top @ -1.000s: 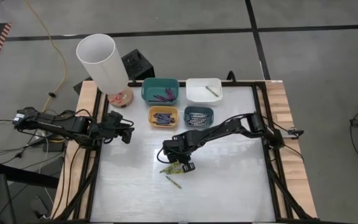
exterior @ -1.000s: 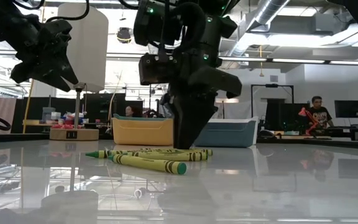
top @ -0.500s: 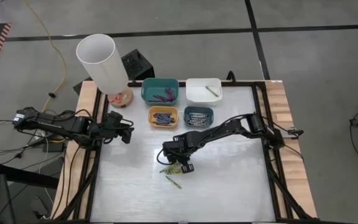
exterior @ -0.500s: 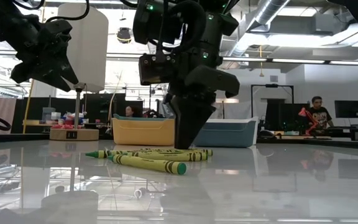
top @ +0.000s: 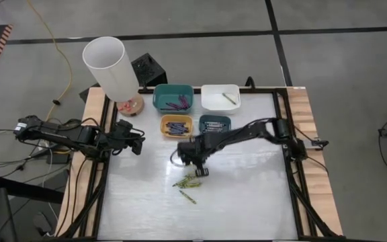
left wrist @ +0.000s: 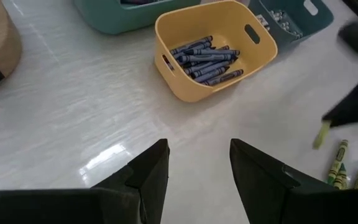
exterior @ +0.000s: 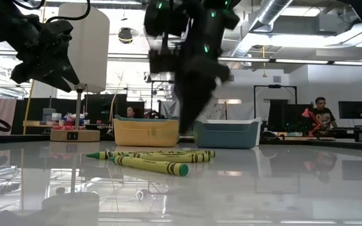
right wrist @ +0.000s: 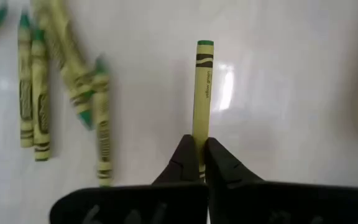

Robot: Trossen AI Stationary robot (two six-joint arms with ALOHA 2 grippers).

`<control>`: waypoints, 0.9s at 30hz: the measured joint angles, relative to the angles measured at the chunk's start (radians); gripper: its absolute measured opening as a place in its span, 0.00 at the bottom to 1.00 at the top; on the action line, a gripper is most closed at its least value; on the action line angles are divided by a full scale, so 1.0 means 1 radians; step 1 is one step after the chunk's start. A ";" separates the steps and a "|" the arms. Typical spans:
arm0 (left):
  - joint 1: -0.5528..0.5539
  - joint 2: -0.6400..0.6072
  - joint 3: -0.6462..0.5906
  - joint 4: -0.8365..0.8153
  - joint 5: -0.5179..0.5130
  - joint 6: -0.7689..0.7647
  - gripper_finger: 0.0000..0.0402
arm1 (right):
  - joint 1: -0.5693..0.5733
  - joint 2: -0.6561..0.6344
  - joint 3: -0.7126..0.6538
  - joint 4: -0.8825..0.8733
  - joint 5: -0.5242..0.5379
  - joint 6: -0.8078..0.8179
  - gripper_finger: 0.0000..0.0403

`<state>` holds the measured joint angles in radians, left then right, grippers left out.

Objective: Sort crayons
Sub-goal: Put the green crayon into the white bin

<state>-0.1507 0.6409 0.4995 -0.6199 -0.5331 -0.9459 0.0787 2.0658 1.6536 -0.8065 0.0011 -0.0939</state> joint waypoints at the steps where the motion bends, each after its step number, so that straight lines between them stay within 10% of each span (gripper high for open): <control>1: 0.000 0.000 0.000 0.000 -0.002 0.000 0.40 | -0.012 -0.021 0.002 -0.001 0.002 0.001 0.00; 27: 0.000 0.000 0.000 0.000 -0.010 0.000 0.40 | -0.546 -0.308 0.004 -0.241 0.293 0.258 0.01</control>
<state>-0.1509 0.6411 0.4995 -0.6201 -0.5429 -0.9460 -0.4677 1.7575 1.6579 -1.0479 0.2945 0.1638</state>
